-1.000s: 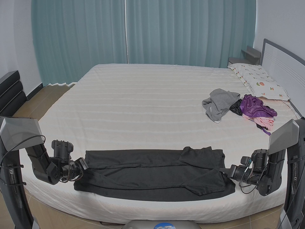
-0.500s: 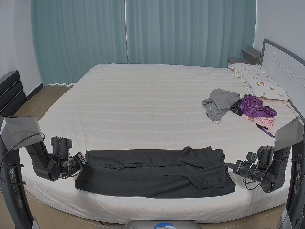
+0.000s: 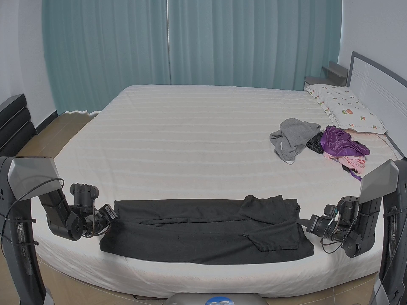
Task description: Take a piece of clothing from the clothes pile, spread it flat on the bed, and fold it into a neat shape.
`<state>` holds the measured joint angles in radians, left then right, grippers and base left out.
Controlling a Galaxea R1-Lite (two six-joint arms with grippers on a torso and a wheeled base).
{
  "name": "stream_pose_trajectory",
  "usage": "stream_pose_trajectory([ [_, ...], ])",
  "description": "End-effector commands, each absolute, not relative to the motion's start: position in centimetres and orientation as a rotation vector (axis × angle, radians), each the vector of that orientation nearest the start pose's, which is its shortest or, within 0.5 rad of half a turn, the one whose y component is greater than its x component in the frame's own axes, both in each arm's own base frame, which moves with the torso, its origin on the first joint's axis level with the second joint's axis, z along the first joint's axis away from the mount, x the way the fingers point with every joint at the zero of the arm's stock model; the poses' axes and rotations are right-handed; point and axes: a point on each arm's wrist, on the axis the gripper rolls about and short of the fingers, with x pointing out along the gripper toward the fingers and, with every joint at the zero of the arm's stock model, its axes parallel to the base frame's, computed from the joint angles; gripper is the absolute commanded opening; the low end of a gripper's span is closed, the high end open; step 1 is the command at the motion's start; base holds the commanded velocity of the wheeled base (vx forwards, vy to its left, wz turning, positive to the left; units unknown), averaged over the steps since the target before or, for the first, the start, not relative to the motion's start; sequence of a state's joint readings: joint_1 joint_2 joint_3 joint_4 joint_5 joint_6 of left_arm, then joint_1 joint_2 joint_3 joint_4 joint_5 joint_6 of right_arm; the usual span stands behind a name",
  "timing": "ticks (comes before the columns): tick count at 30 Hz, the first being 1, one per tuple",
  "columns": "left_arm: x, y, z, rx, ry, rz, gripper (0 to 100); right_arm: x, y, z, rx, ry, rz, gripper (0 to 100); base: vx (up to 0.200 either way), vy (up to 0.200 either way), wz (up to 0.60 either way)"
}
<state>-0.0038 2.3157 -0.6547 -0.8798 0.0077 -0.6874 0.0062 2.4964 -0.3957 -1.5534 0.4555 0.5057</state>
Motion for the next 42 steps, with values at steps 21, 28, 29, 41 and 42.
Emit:
stream_pose_trajectory([
  [21,33.6,0.2,-3.9,-0.612,0.759,0.287,100,30.8,2.0,-7.1,0.587,0.64,0.296,100,0.0,0.0,0.0],
  [28,34.5,0.4,-3.1,-0.63,0.715,0.283,100,31.0,2.0,-5.2,0.591,0.589,0.305,100,0.0,0.0,0.0],
  [29,34.5,0.4,-3.1,-0.63,0.715,0.283,100,31.0,2.0,-5.2,0.591,0.589,0.305,100,0.0,0.0,0.0],
  [41,36.4,-0.8,-3.6,-0.679,0.683,0.269,100,31.1,2.0,-5.2,0.664,0.594,0.256,100,0.0,0.0,0.0],
  [42,36.4,-0.8,-3.7,-0.676,0.685,0.268,100,31.1,2.0,-5.2,0.664,0.595,0.255,100,0.0,0.0,0.0],
])
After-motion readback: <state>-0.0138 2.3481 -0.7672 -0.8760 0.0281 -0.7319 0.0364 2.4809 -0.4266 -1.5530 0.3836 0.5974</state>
